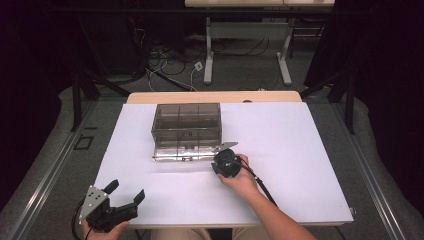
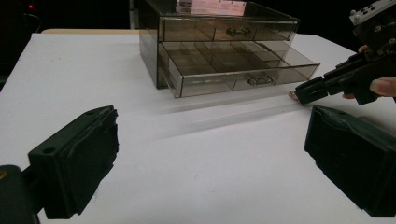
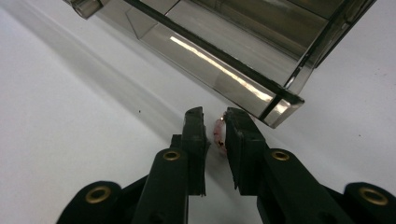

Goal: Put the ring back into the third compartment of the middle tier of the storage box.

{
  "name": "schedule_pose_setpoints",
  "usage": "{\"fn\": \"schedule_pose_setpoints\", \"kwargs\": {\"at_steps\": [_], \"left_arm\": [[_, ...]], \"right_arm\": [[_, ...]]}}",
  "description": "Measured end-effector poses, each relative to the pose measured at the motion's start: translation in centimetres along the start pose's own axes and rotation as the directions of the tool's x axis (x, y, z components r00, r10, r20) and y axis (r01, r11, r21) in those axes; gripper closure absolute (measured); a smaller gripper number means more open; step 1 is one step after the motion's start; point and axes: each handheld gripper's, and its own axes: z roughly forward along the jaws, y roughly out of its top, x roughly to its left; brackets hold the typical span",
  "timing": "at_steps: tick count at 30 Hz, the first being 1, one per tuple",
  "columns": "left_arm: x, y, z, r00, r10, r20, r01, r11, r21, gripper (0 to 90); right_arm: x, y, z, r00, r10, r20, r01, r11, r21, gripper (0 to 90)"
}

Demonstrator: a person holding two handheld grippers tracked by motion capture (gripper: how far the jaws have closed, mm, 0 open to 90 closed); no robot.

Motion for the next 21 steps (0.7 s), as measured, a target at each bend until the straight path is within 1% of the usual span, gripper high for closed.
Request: {"fn": "schedule_pose_setpoints", "kwargs": {"at_steps": [2,3,5,7,8,9,10,11,12,14,15,16,17,21], "left_arm": [[0.01,-0.01,0.01,1.0000,0.000,0.001,0.000,1.0000,0.001,3.1],[0.01,-0.01,0.01,1.0000,0.000,0.001,0.000,1.0000,0.001,3.2],[0.02,-0.01,0.01,1.0000,0.001,0.001,-0.001,1.0000,0.001,3.2],[0.04,-0.01,-0.01,1.0000,0.001,0.000,-0.001,1.0000,0.001,3.1],[0.07,-0.01,0.00,1.0000,0.002,0.000,-0.002,1.0000,0.000,3.2],[0.07,-0.02,0.00,1.0000,0.002,0.000,-0.002,1.0000,0.000,3.2],[0.07,-0.02,0.00,1.0000,0.002,0.000,-0.002,1.0000,0.000,3.2],[0.08,-0.02,-0.01,1.0000,-0.002,0.000,0.002,1.0000,0.000,3.2],[0.08,-0.02,-0.01,1.0000,-0.002,0.000,0.002,1.0000,0.000,3.2],[0.08,-0.02,-0.01,1.0000,-0.001,-0.001,0.001,1.0000,0.000,3.2],[0.08,-0.02,-0.01,1.0000,-0.002,-0.001,0.002,1.0000,0.000,3.2],[0.08,-0.03,0.00,1.0000,-0.003,0.001,0.003,1.0000,-0.001,3.2],[0.08,-0.02,0.00,1.0000,0.000,-0.001,0.000,1.0000,0.000,3.1],[0.08,-0.03,0.01,1.0000,0.000,0.001,0.000,1.0000,0.002,3.2]], "right_arm": [[-0.02,-0.03,0.07,1.0000,0.010,-0.002,-0.010,1.000,0.003,78.1],[-0.04,-0.08,0.24,1.0000,0.010,0.000,-0.010,1.000,-0.013,78.4],[-0.11,-0.04,0.22,1.0000,0.006,-0.002,-0.006,1.000,0.005,78.5],[-0.14,-0.06,0.27,0.9999,0.011,0.001,-0.011,1.000,0.007,78.7],[-0.26,-0.07,0.38,1.0000,0.004,-0.007,-0.004,1.000,-0.002,78.7],[-0.28,-0.08,0.33,0.9998,0.016,-0.007,-0.016,1.000,0.005,78.8],[-0.28,-0.08,0.33,0.9998,0.016,-0.007,-0.016,1.000,0.005,78.8],[-0.31,-0.16,0.54,0.9990,0.041,-0.018,-0.042,0.999,-0.022,79.3],[-0.29,-0.16,0.60,0.9985,0.050,-0.022,-0.050,0.998,-0.032,79.7],[-0.36,-0.19,0.62,0.9990,0.040,-0.020,-0.041,0.999,-0.035,80.3],[-0.34,-0.18,0.57,0.9991,0.038,-0.015,-0.039,0.999,-0.027,80.9],[-0.35,-0.13,0.41,0.9995,0.029,-0.009,-0.029,1.000,-0.003,81.2],[-0.37,-0.12,0.38,0.9998,0.020,-0.010,-0.020,1.000,0.001,81.4],[-0.29,-0.15,0.34,0.9998,0.021,-0.001,-0.021,1.000,0.001,82.7]]}}
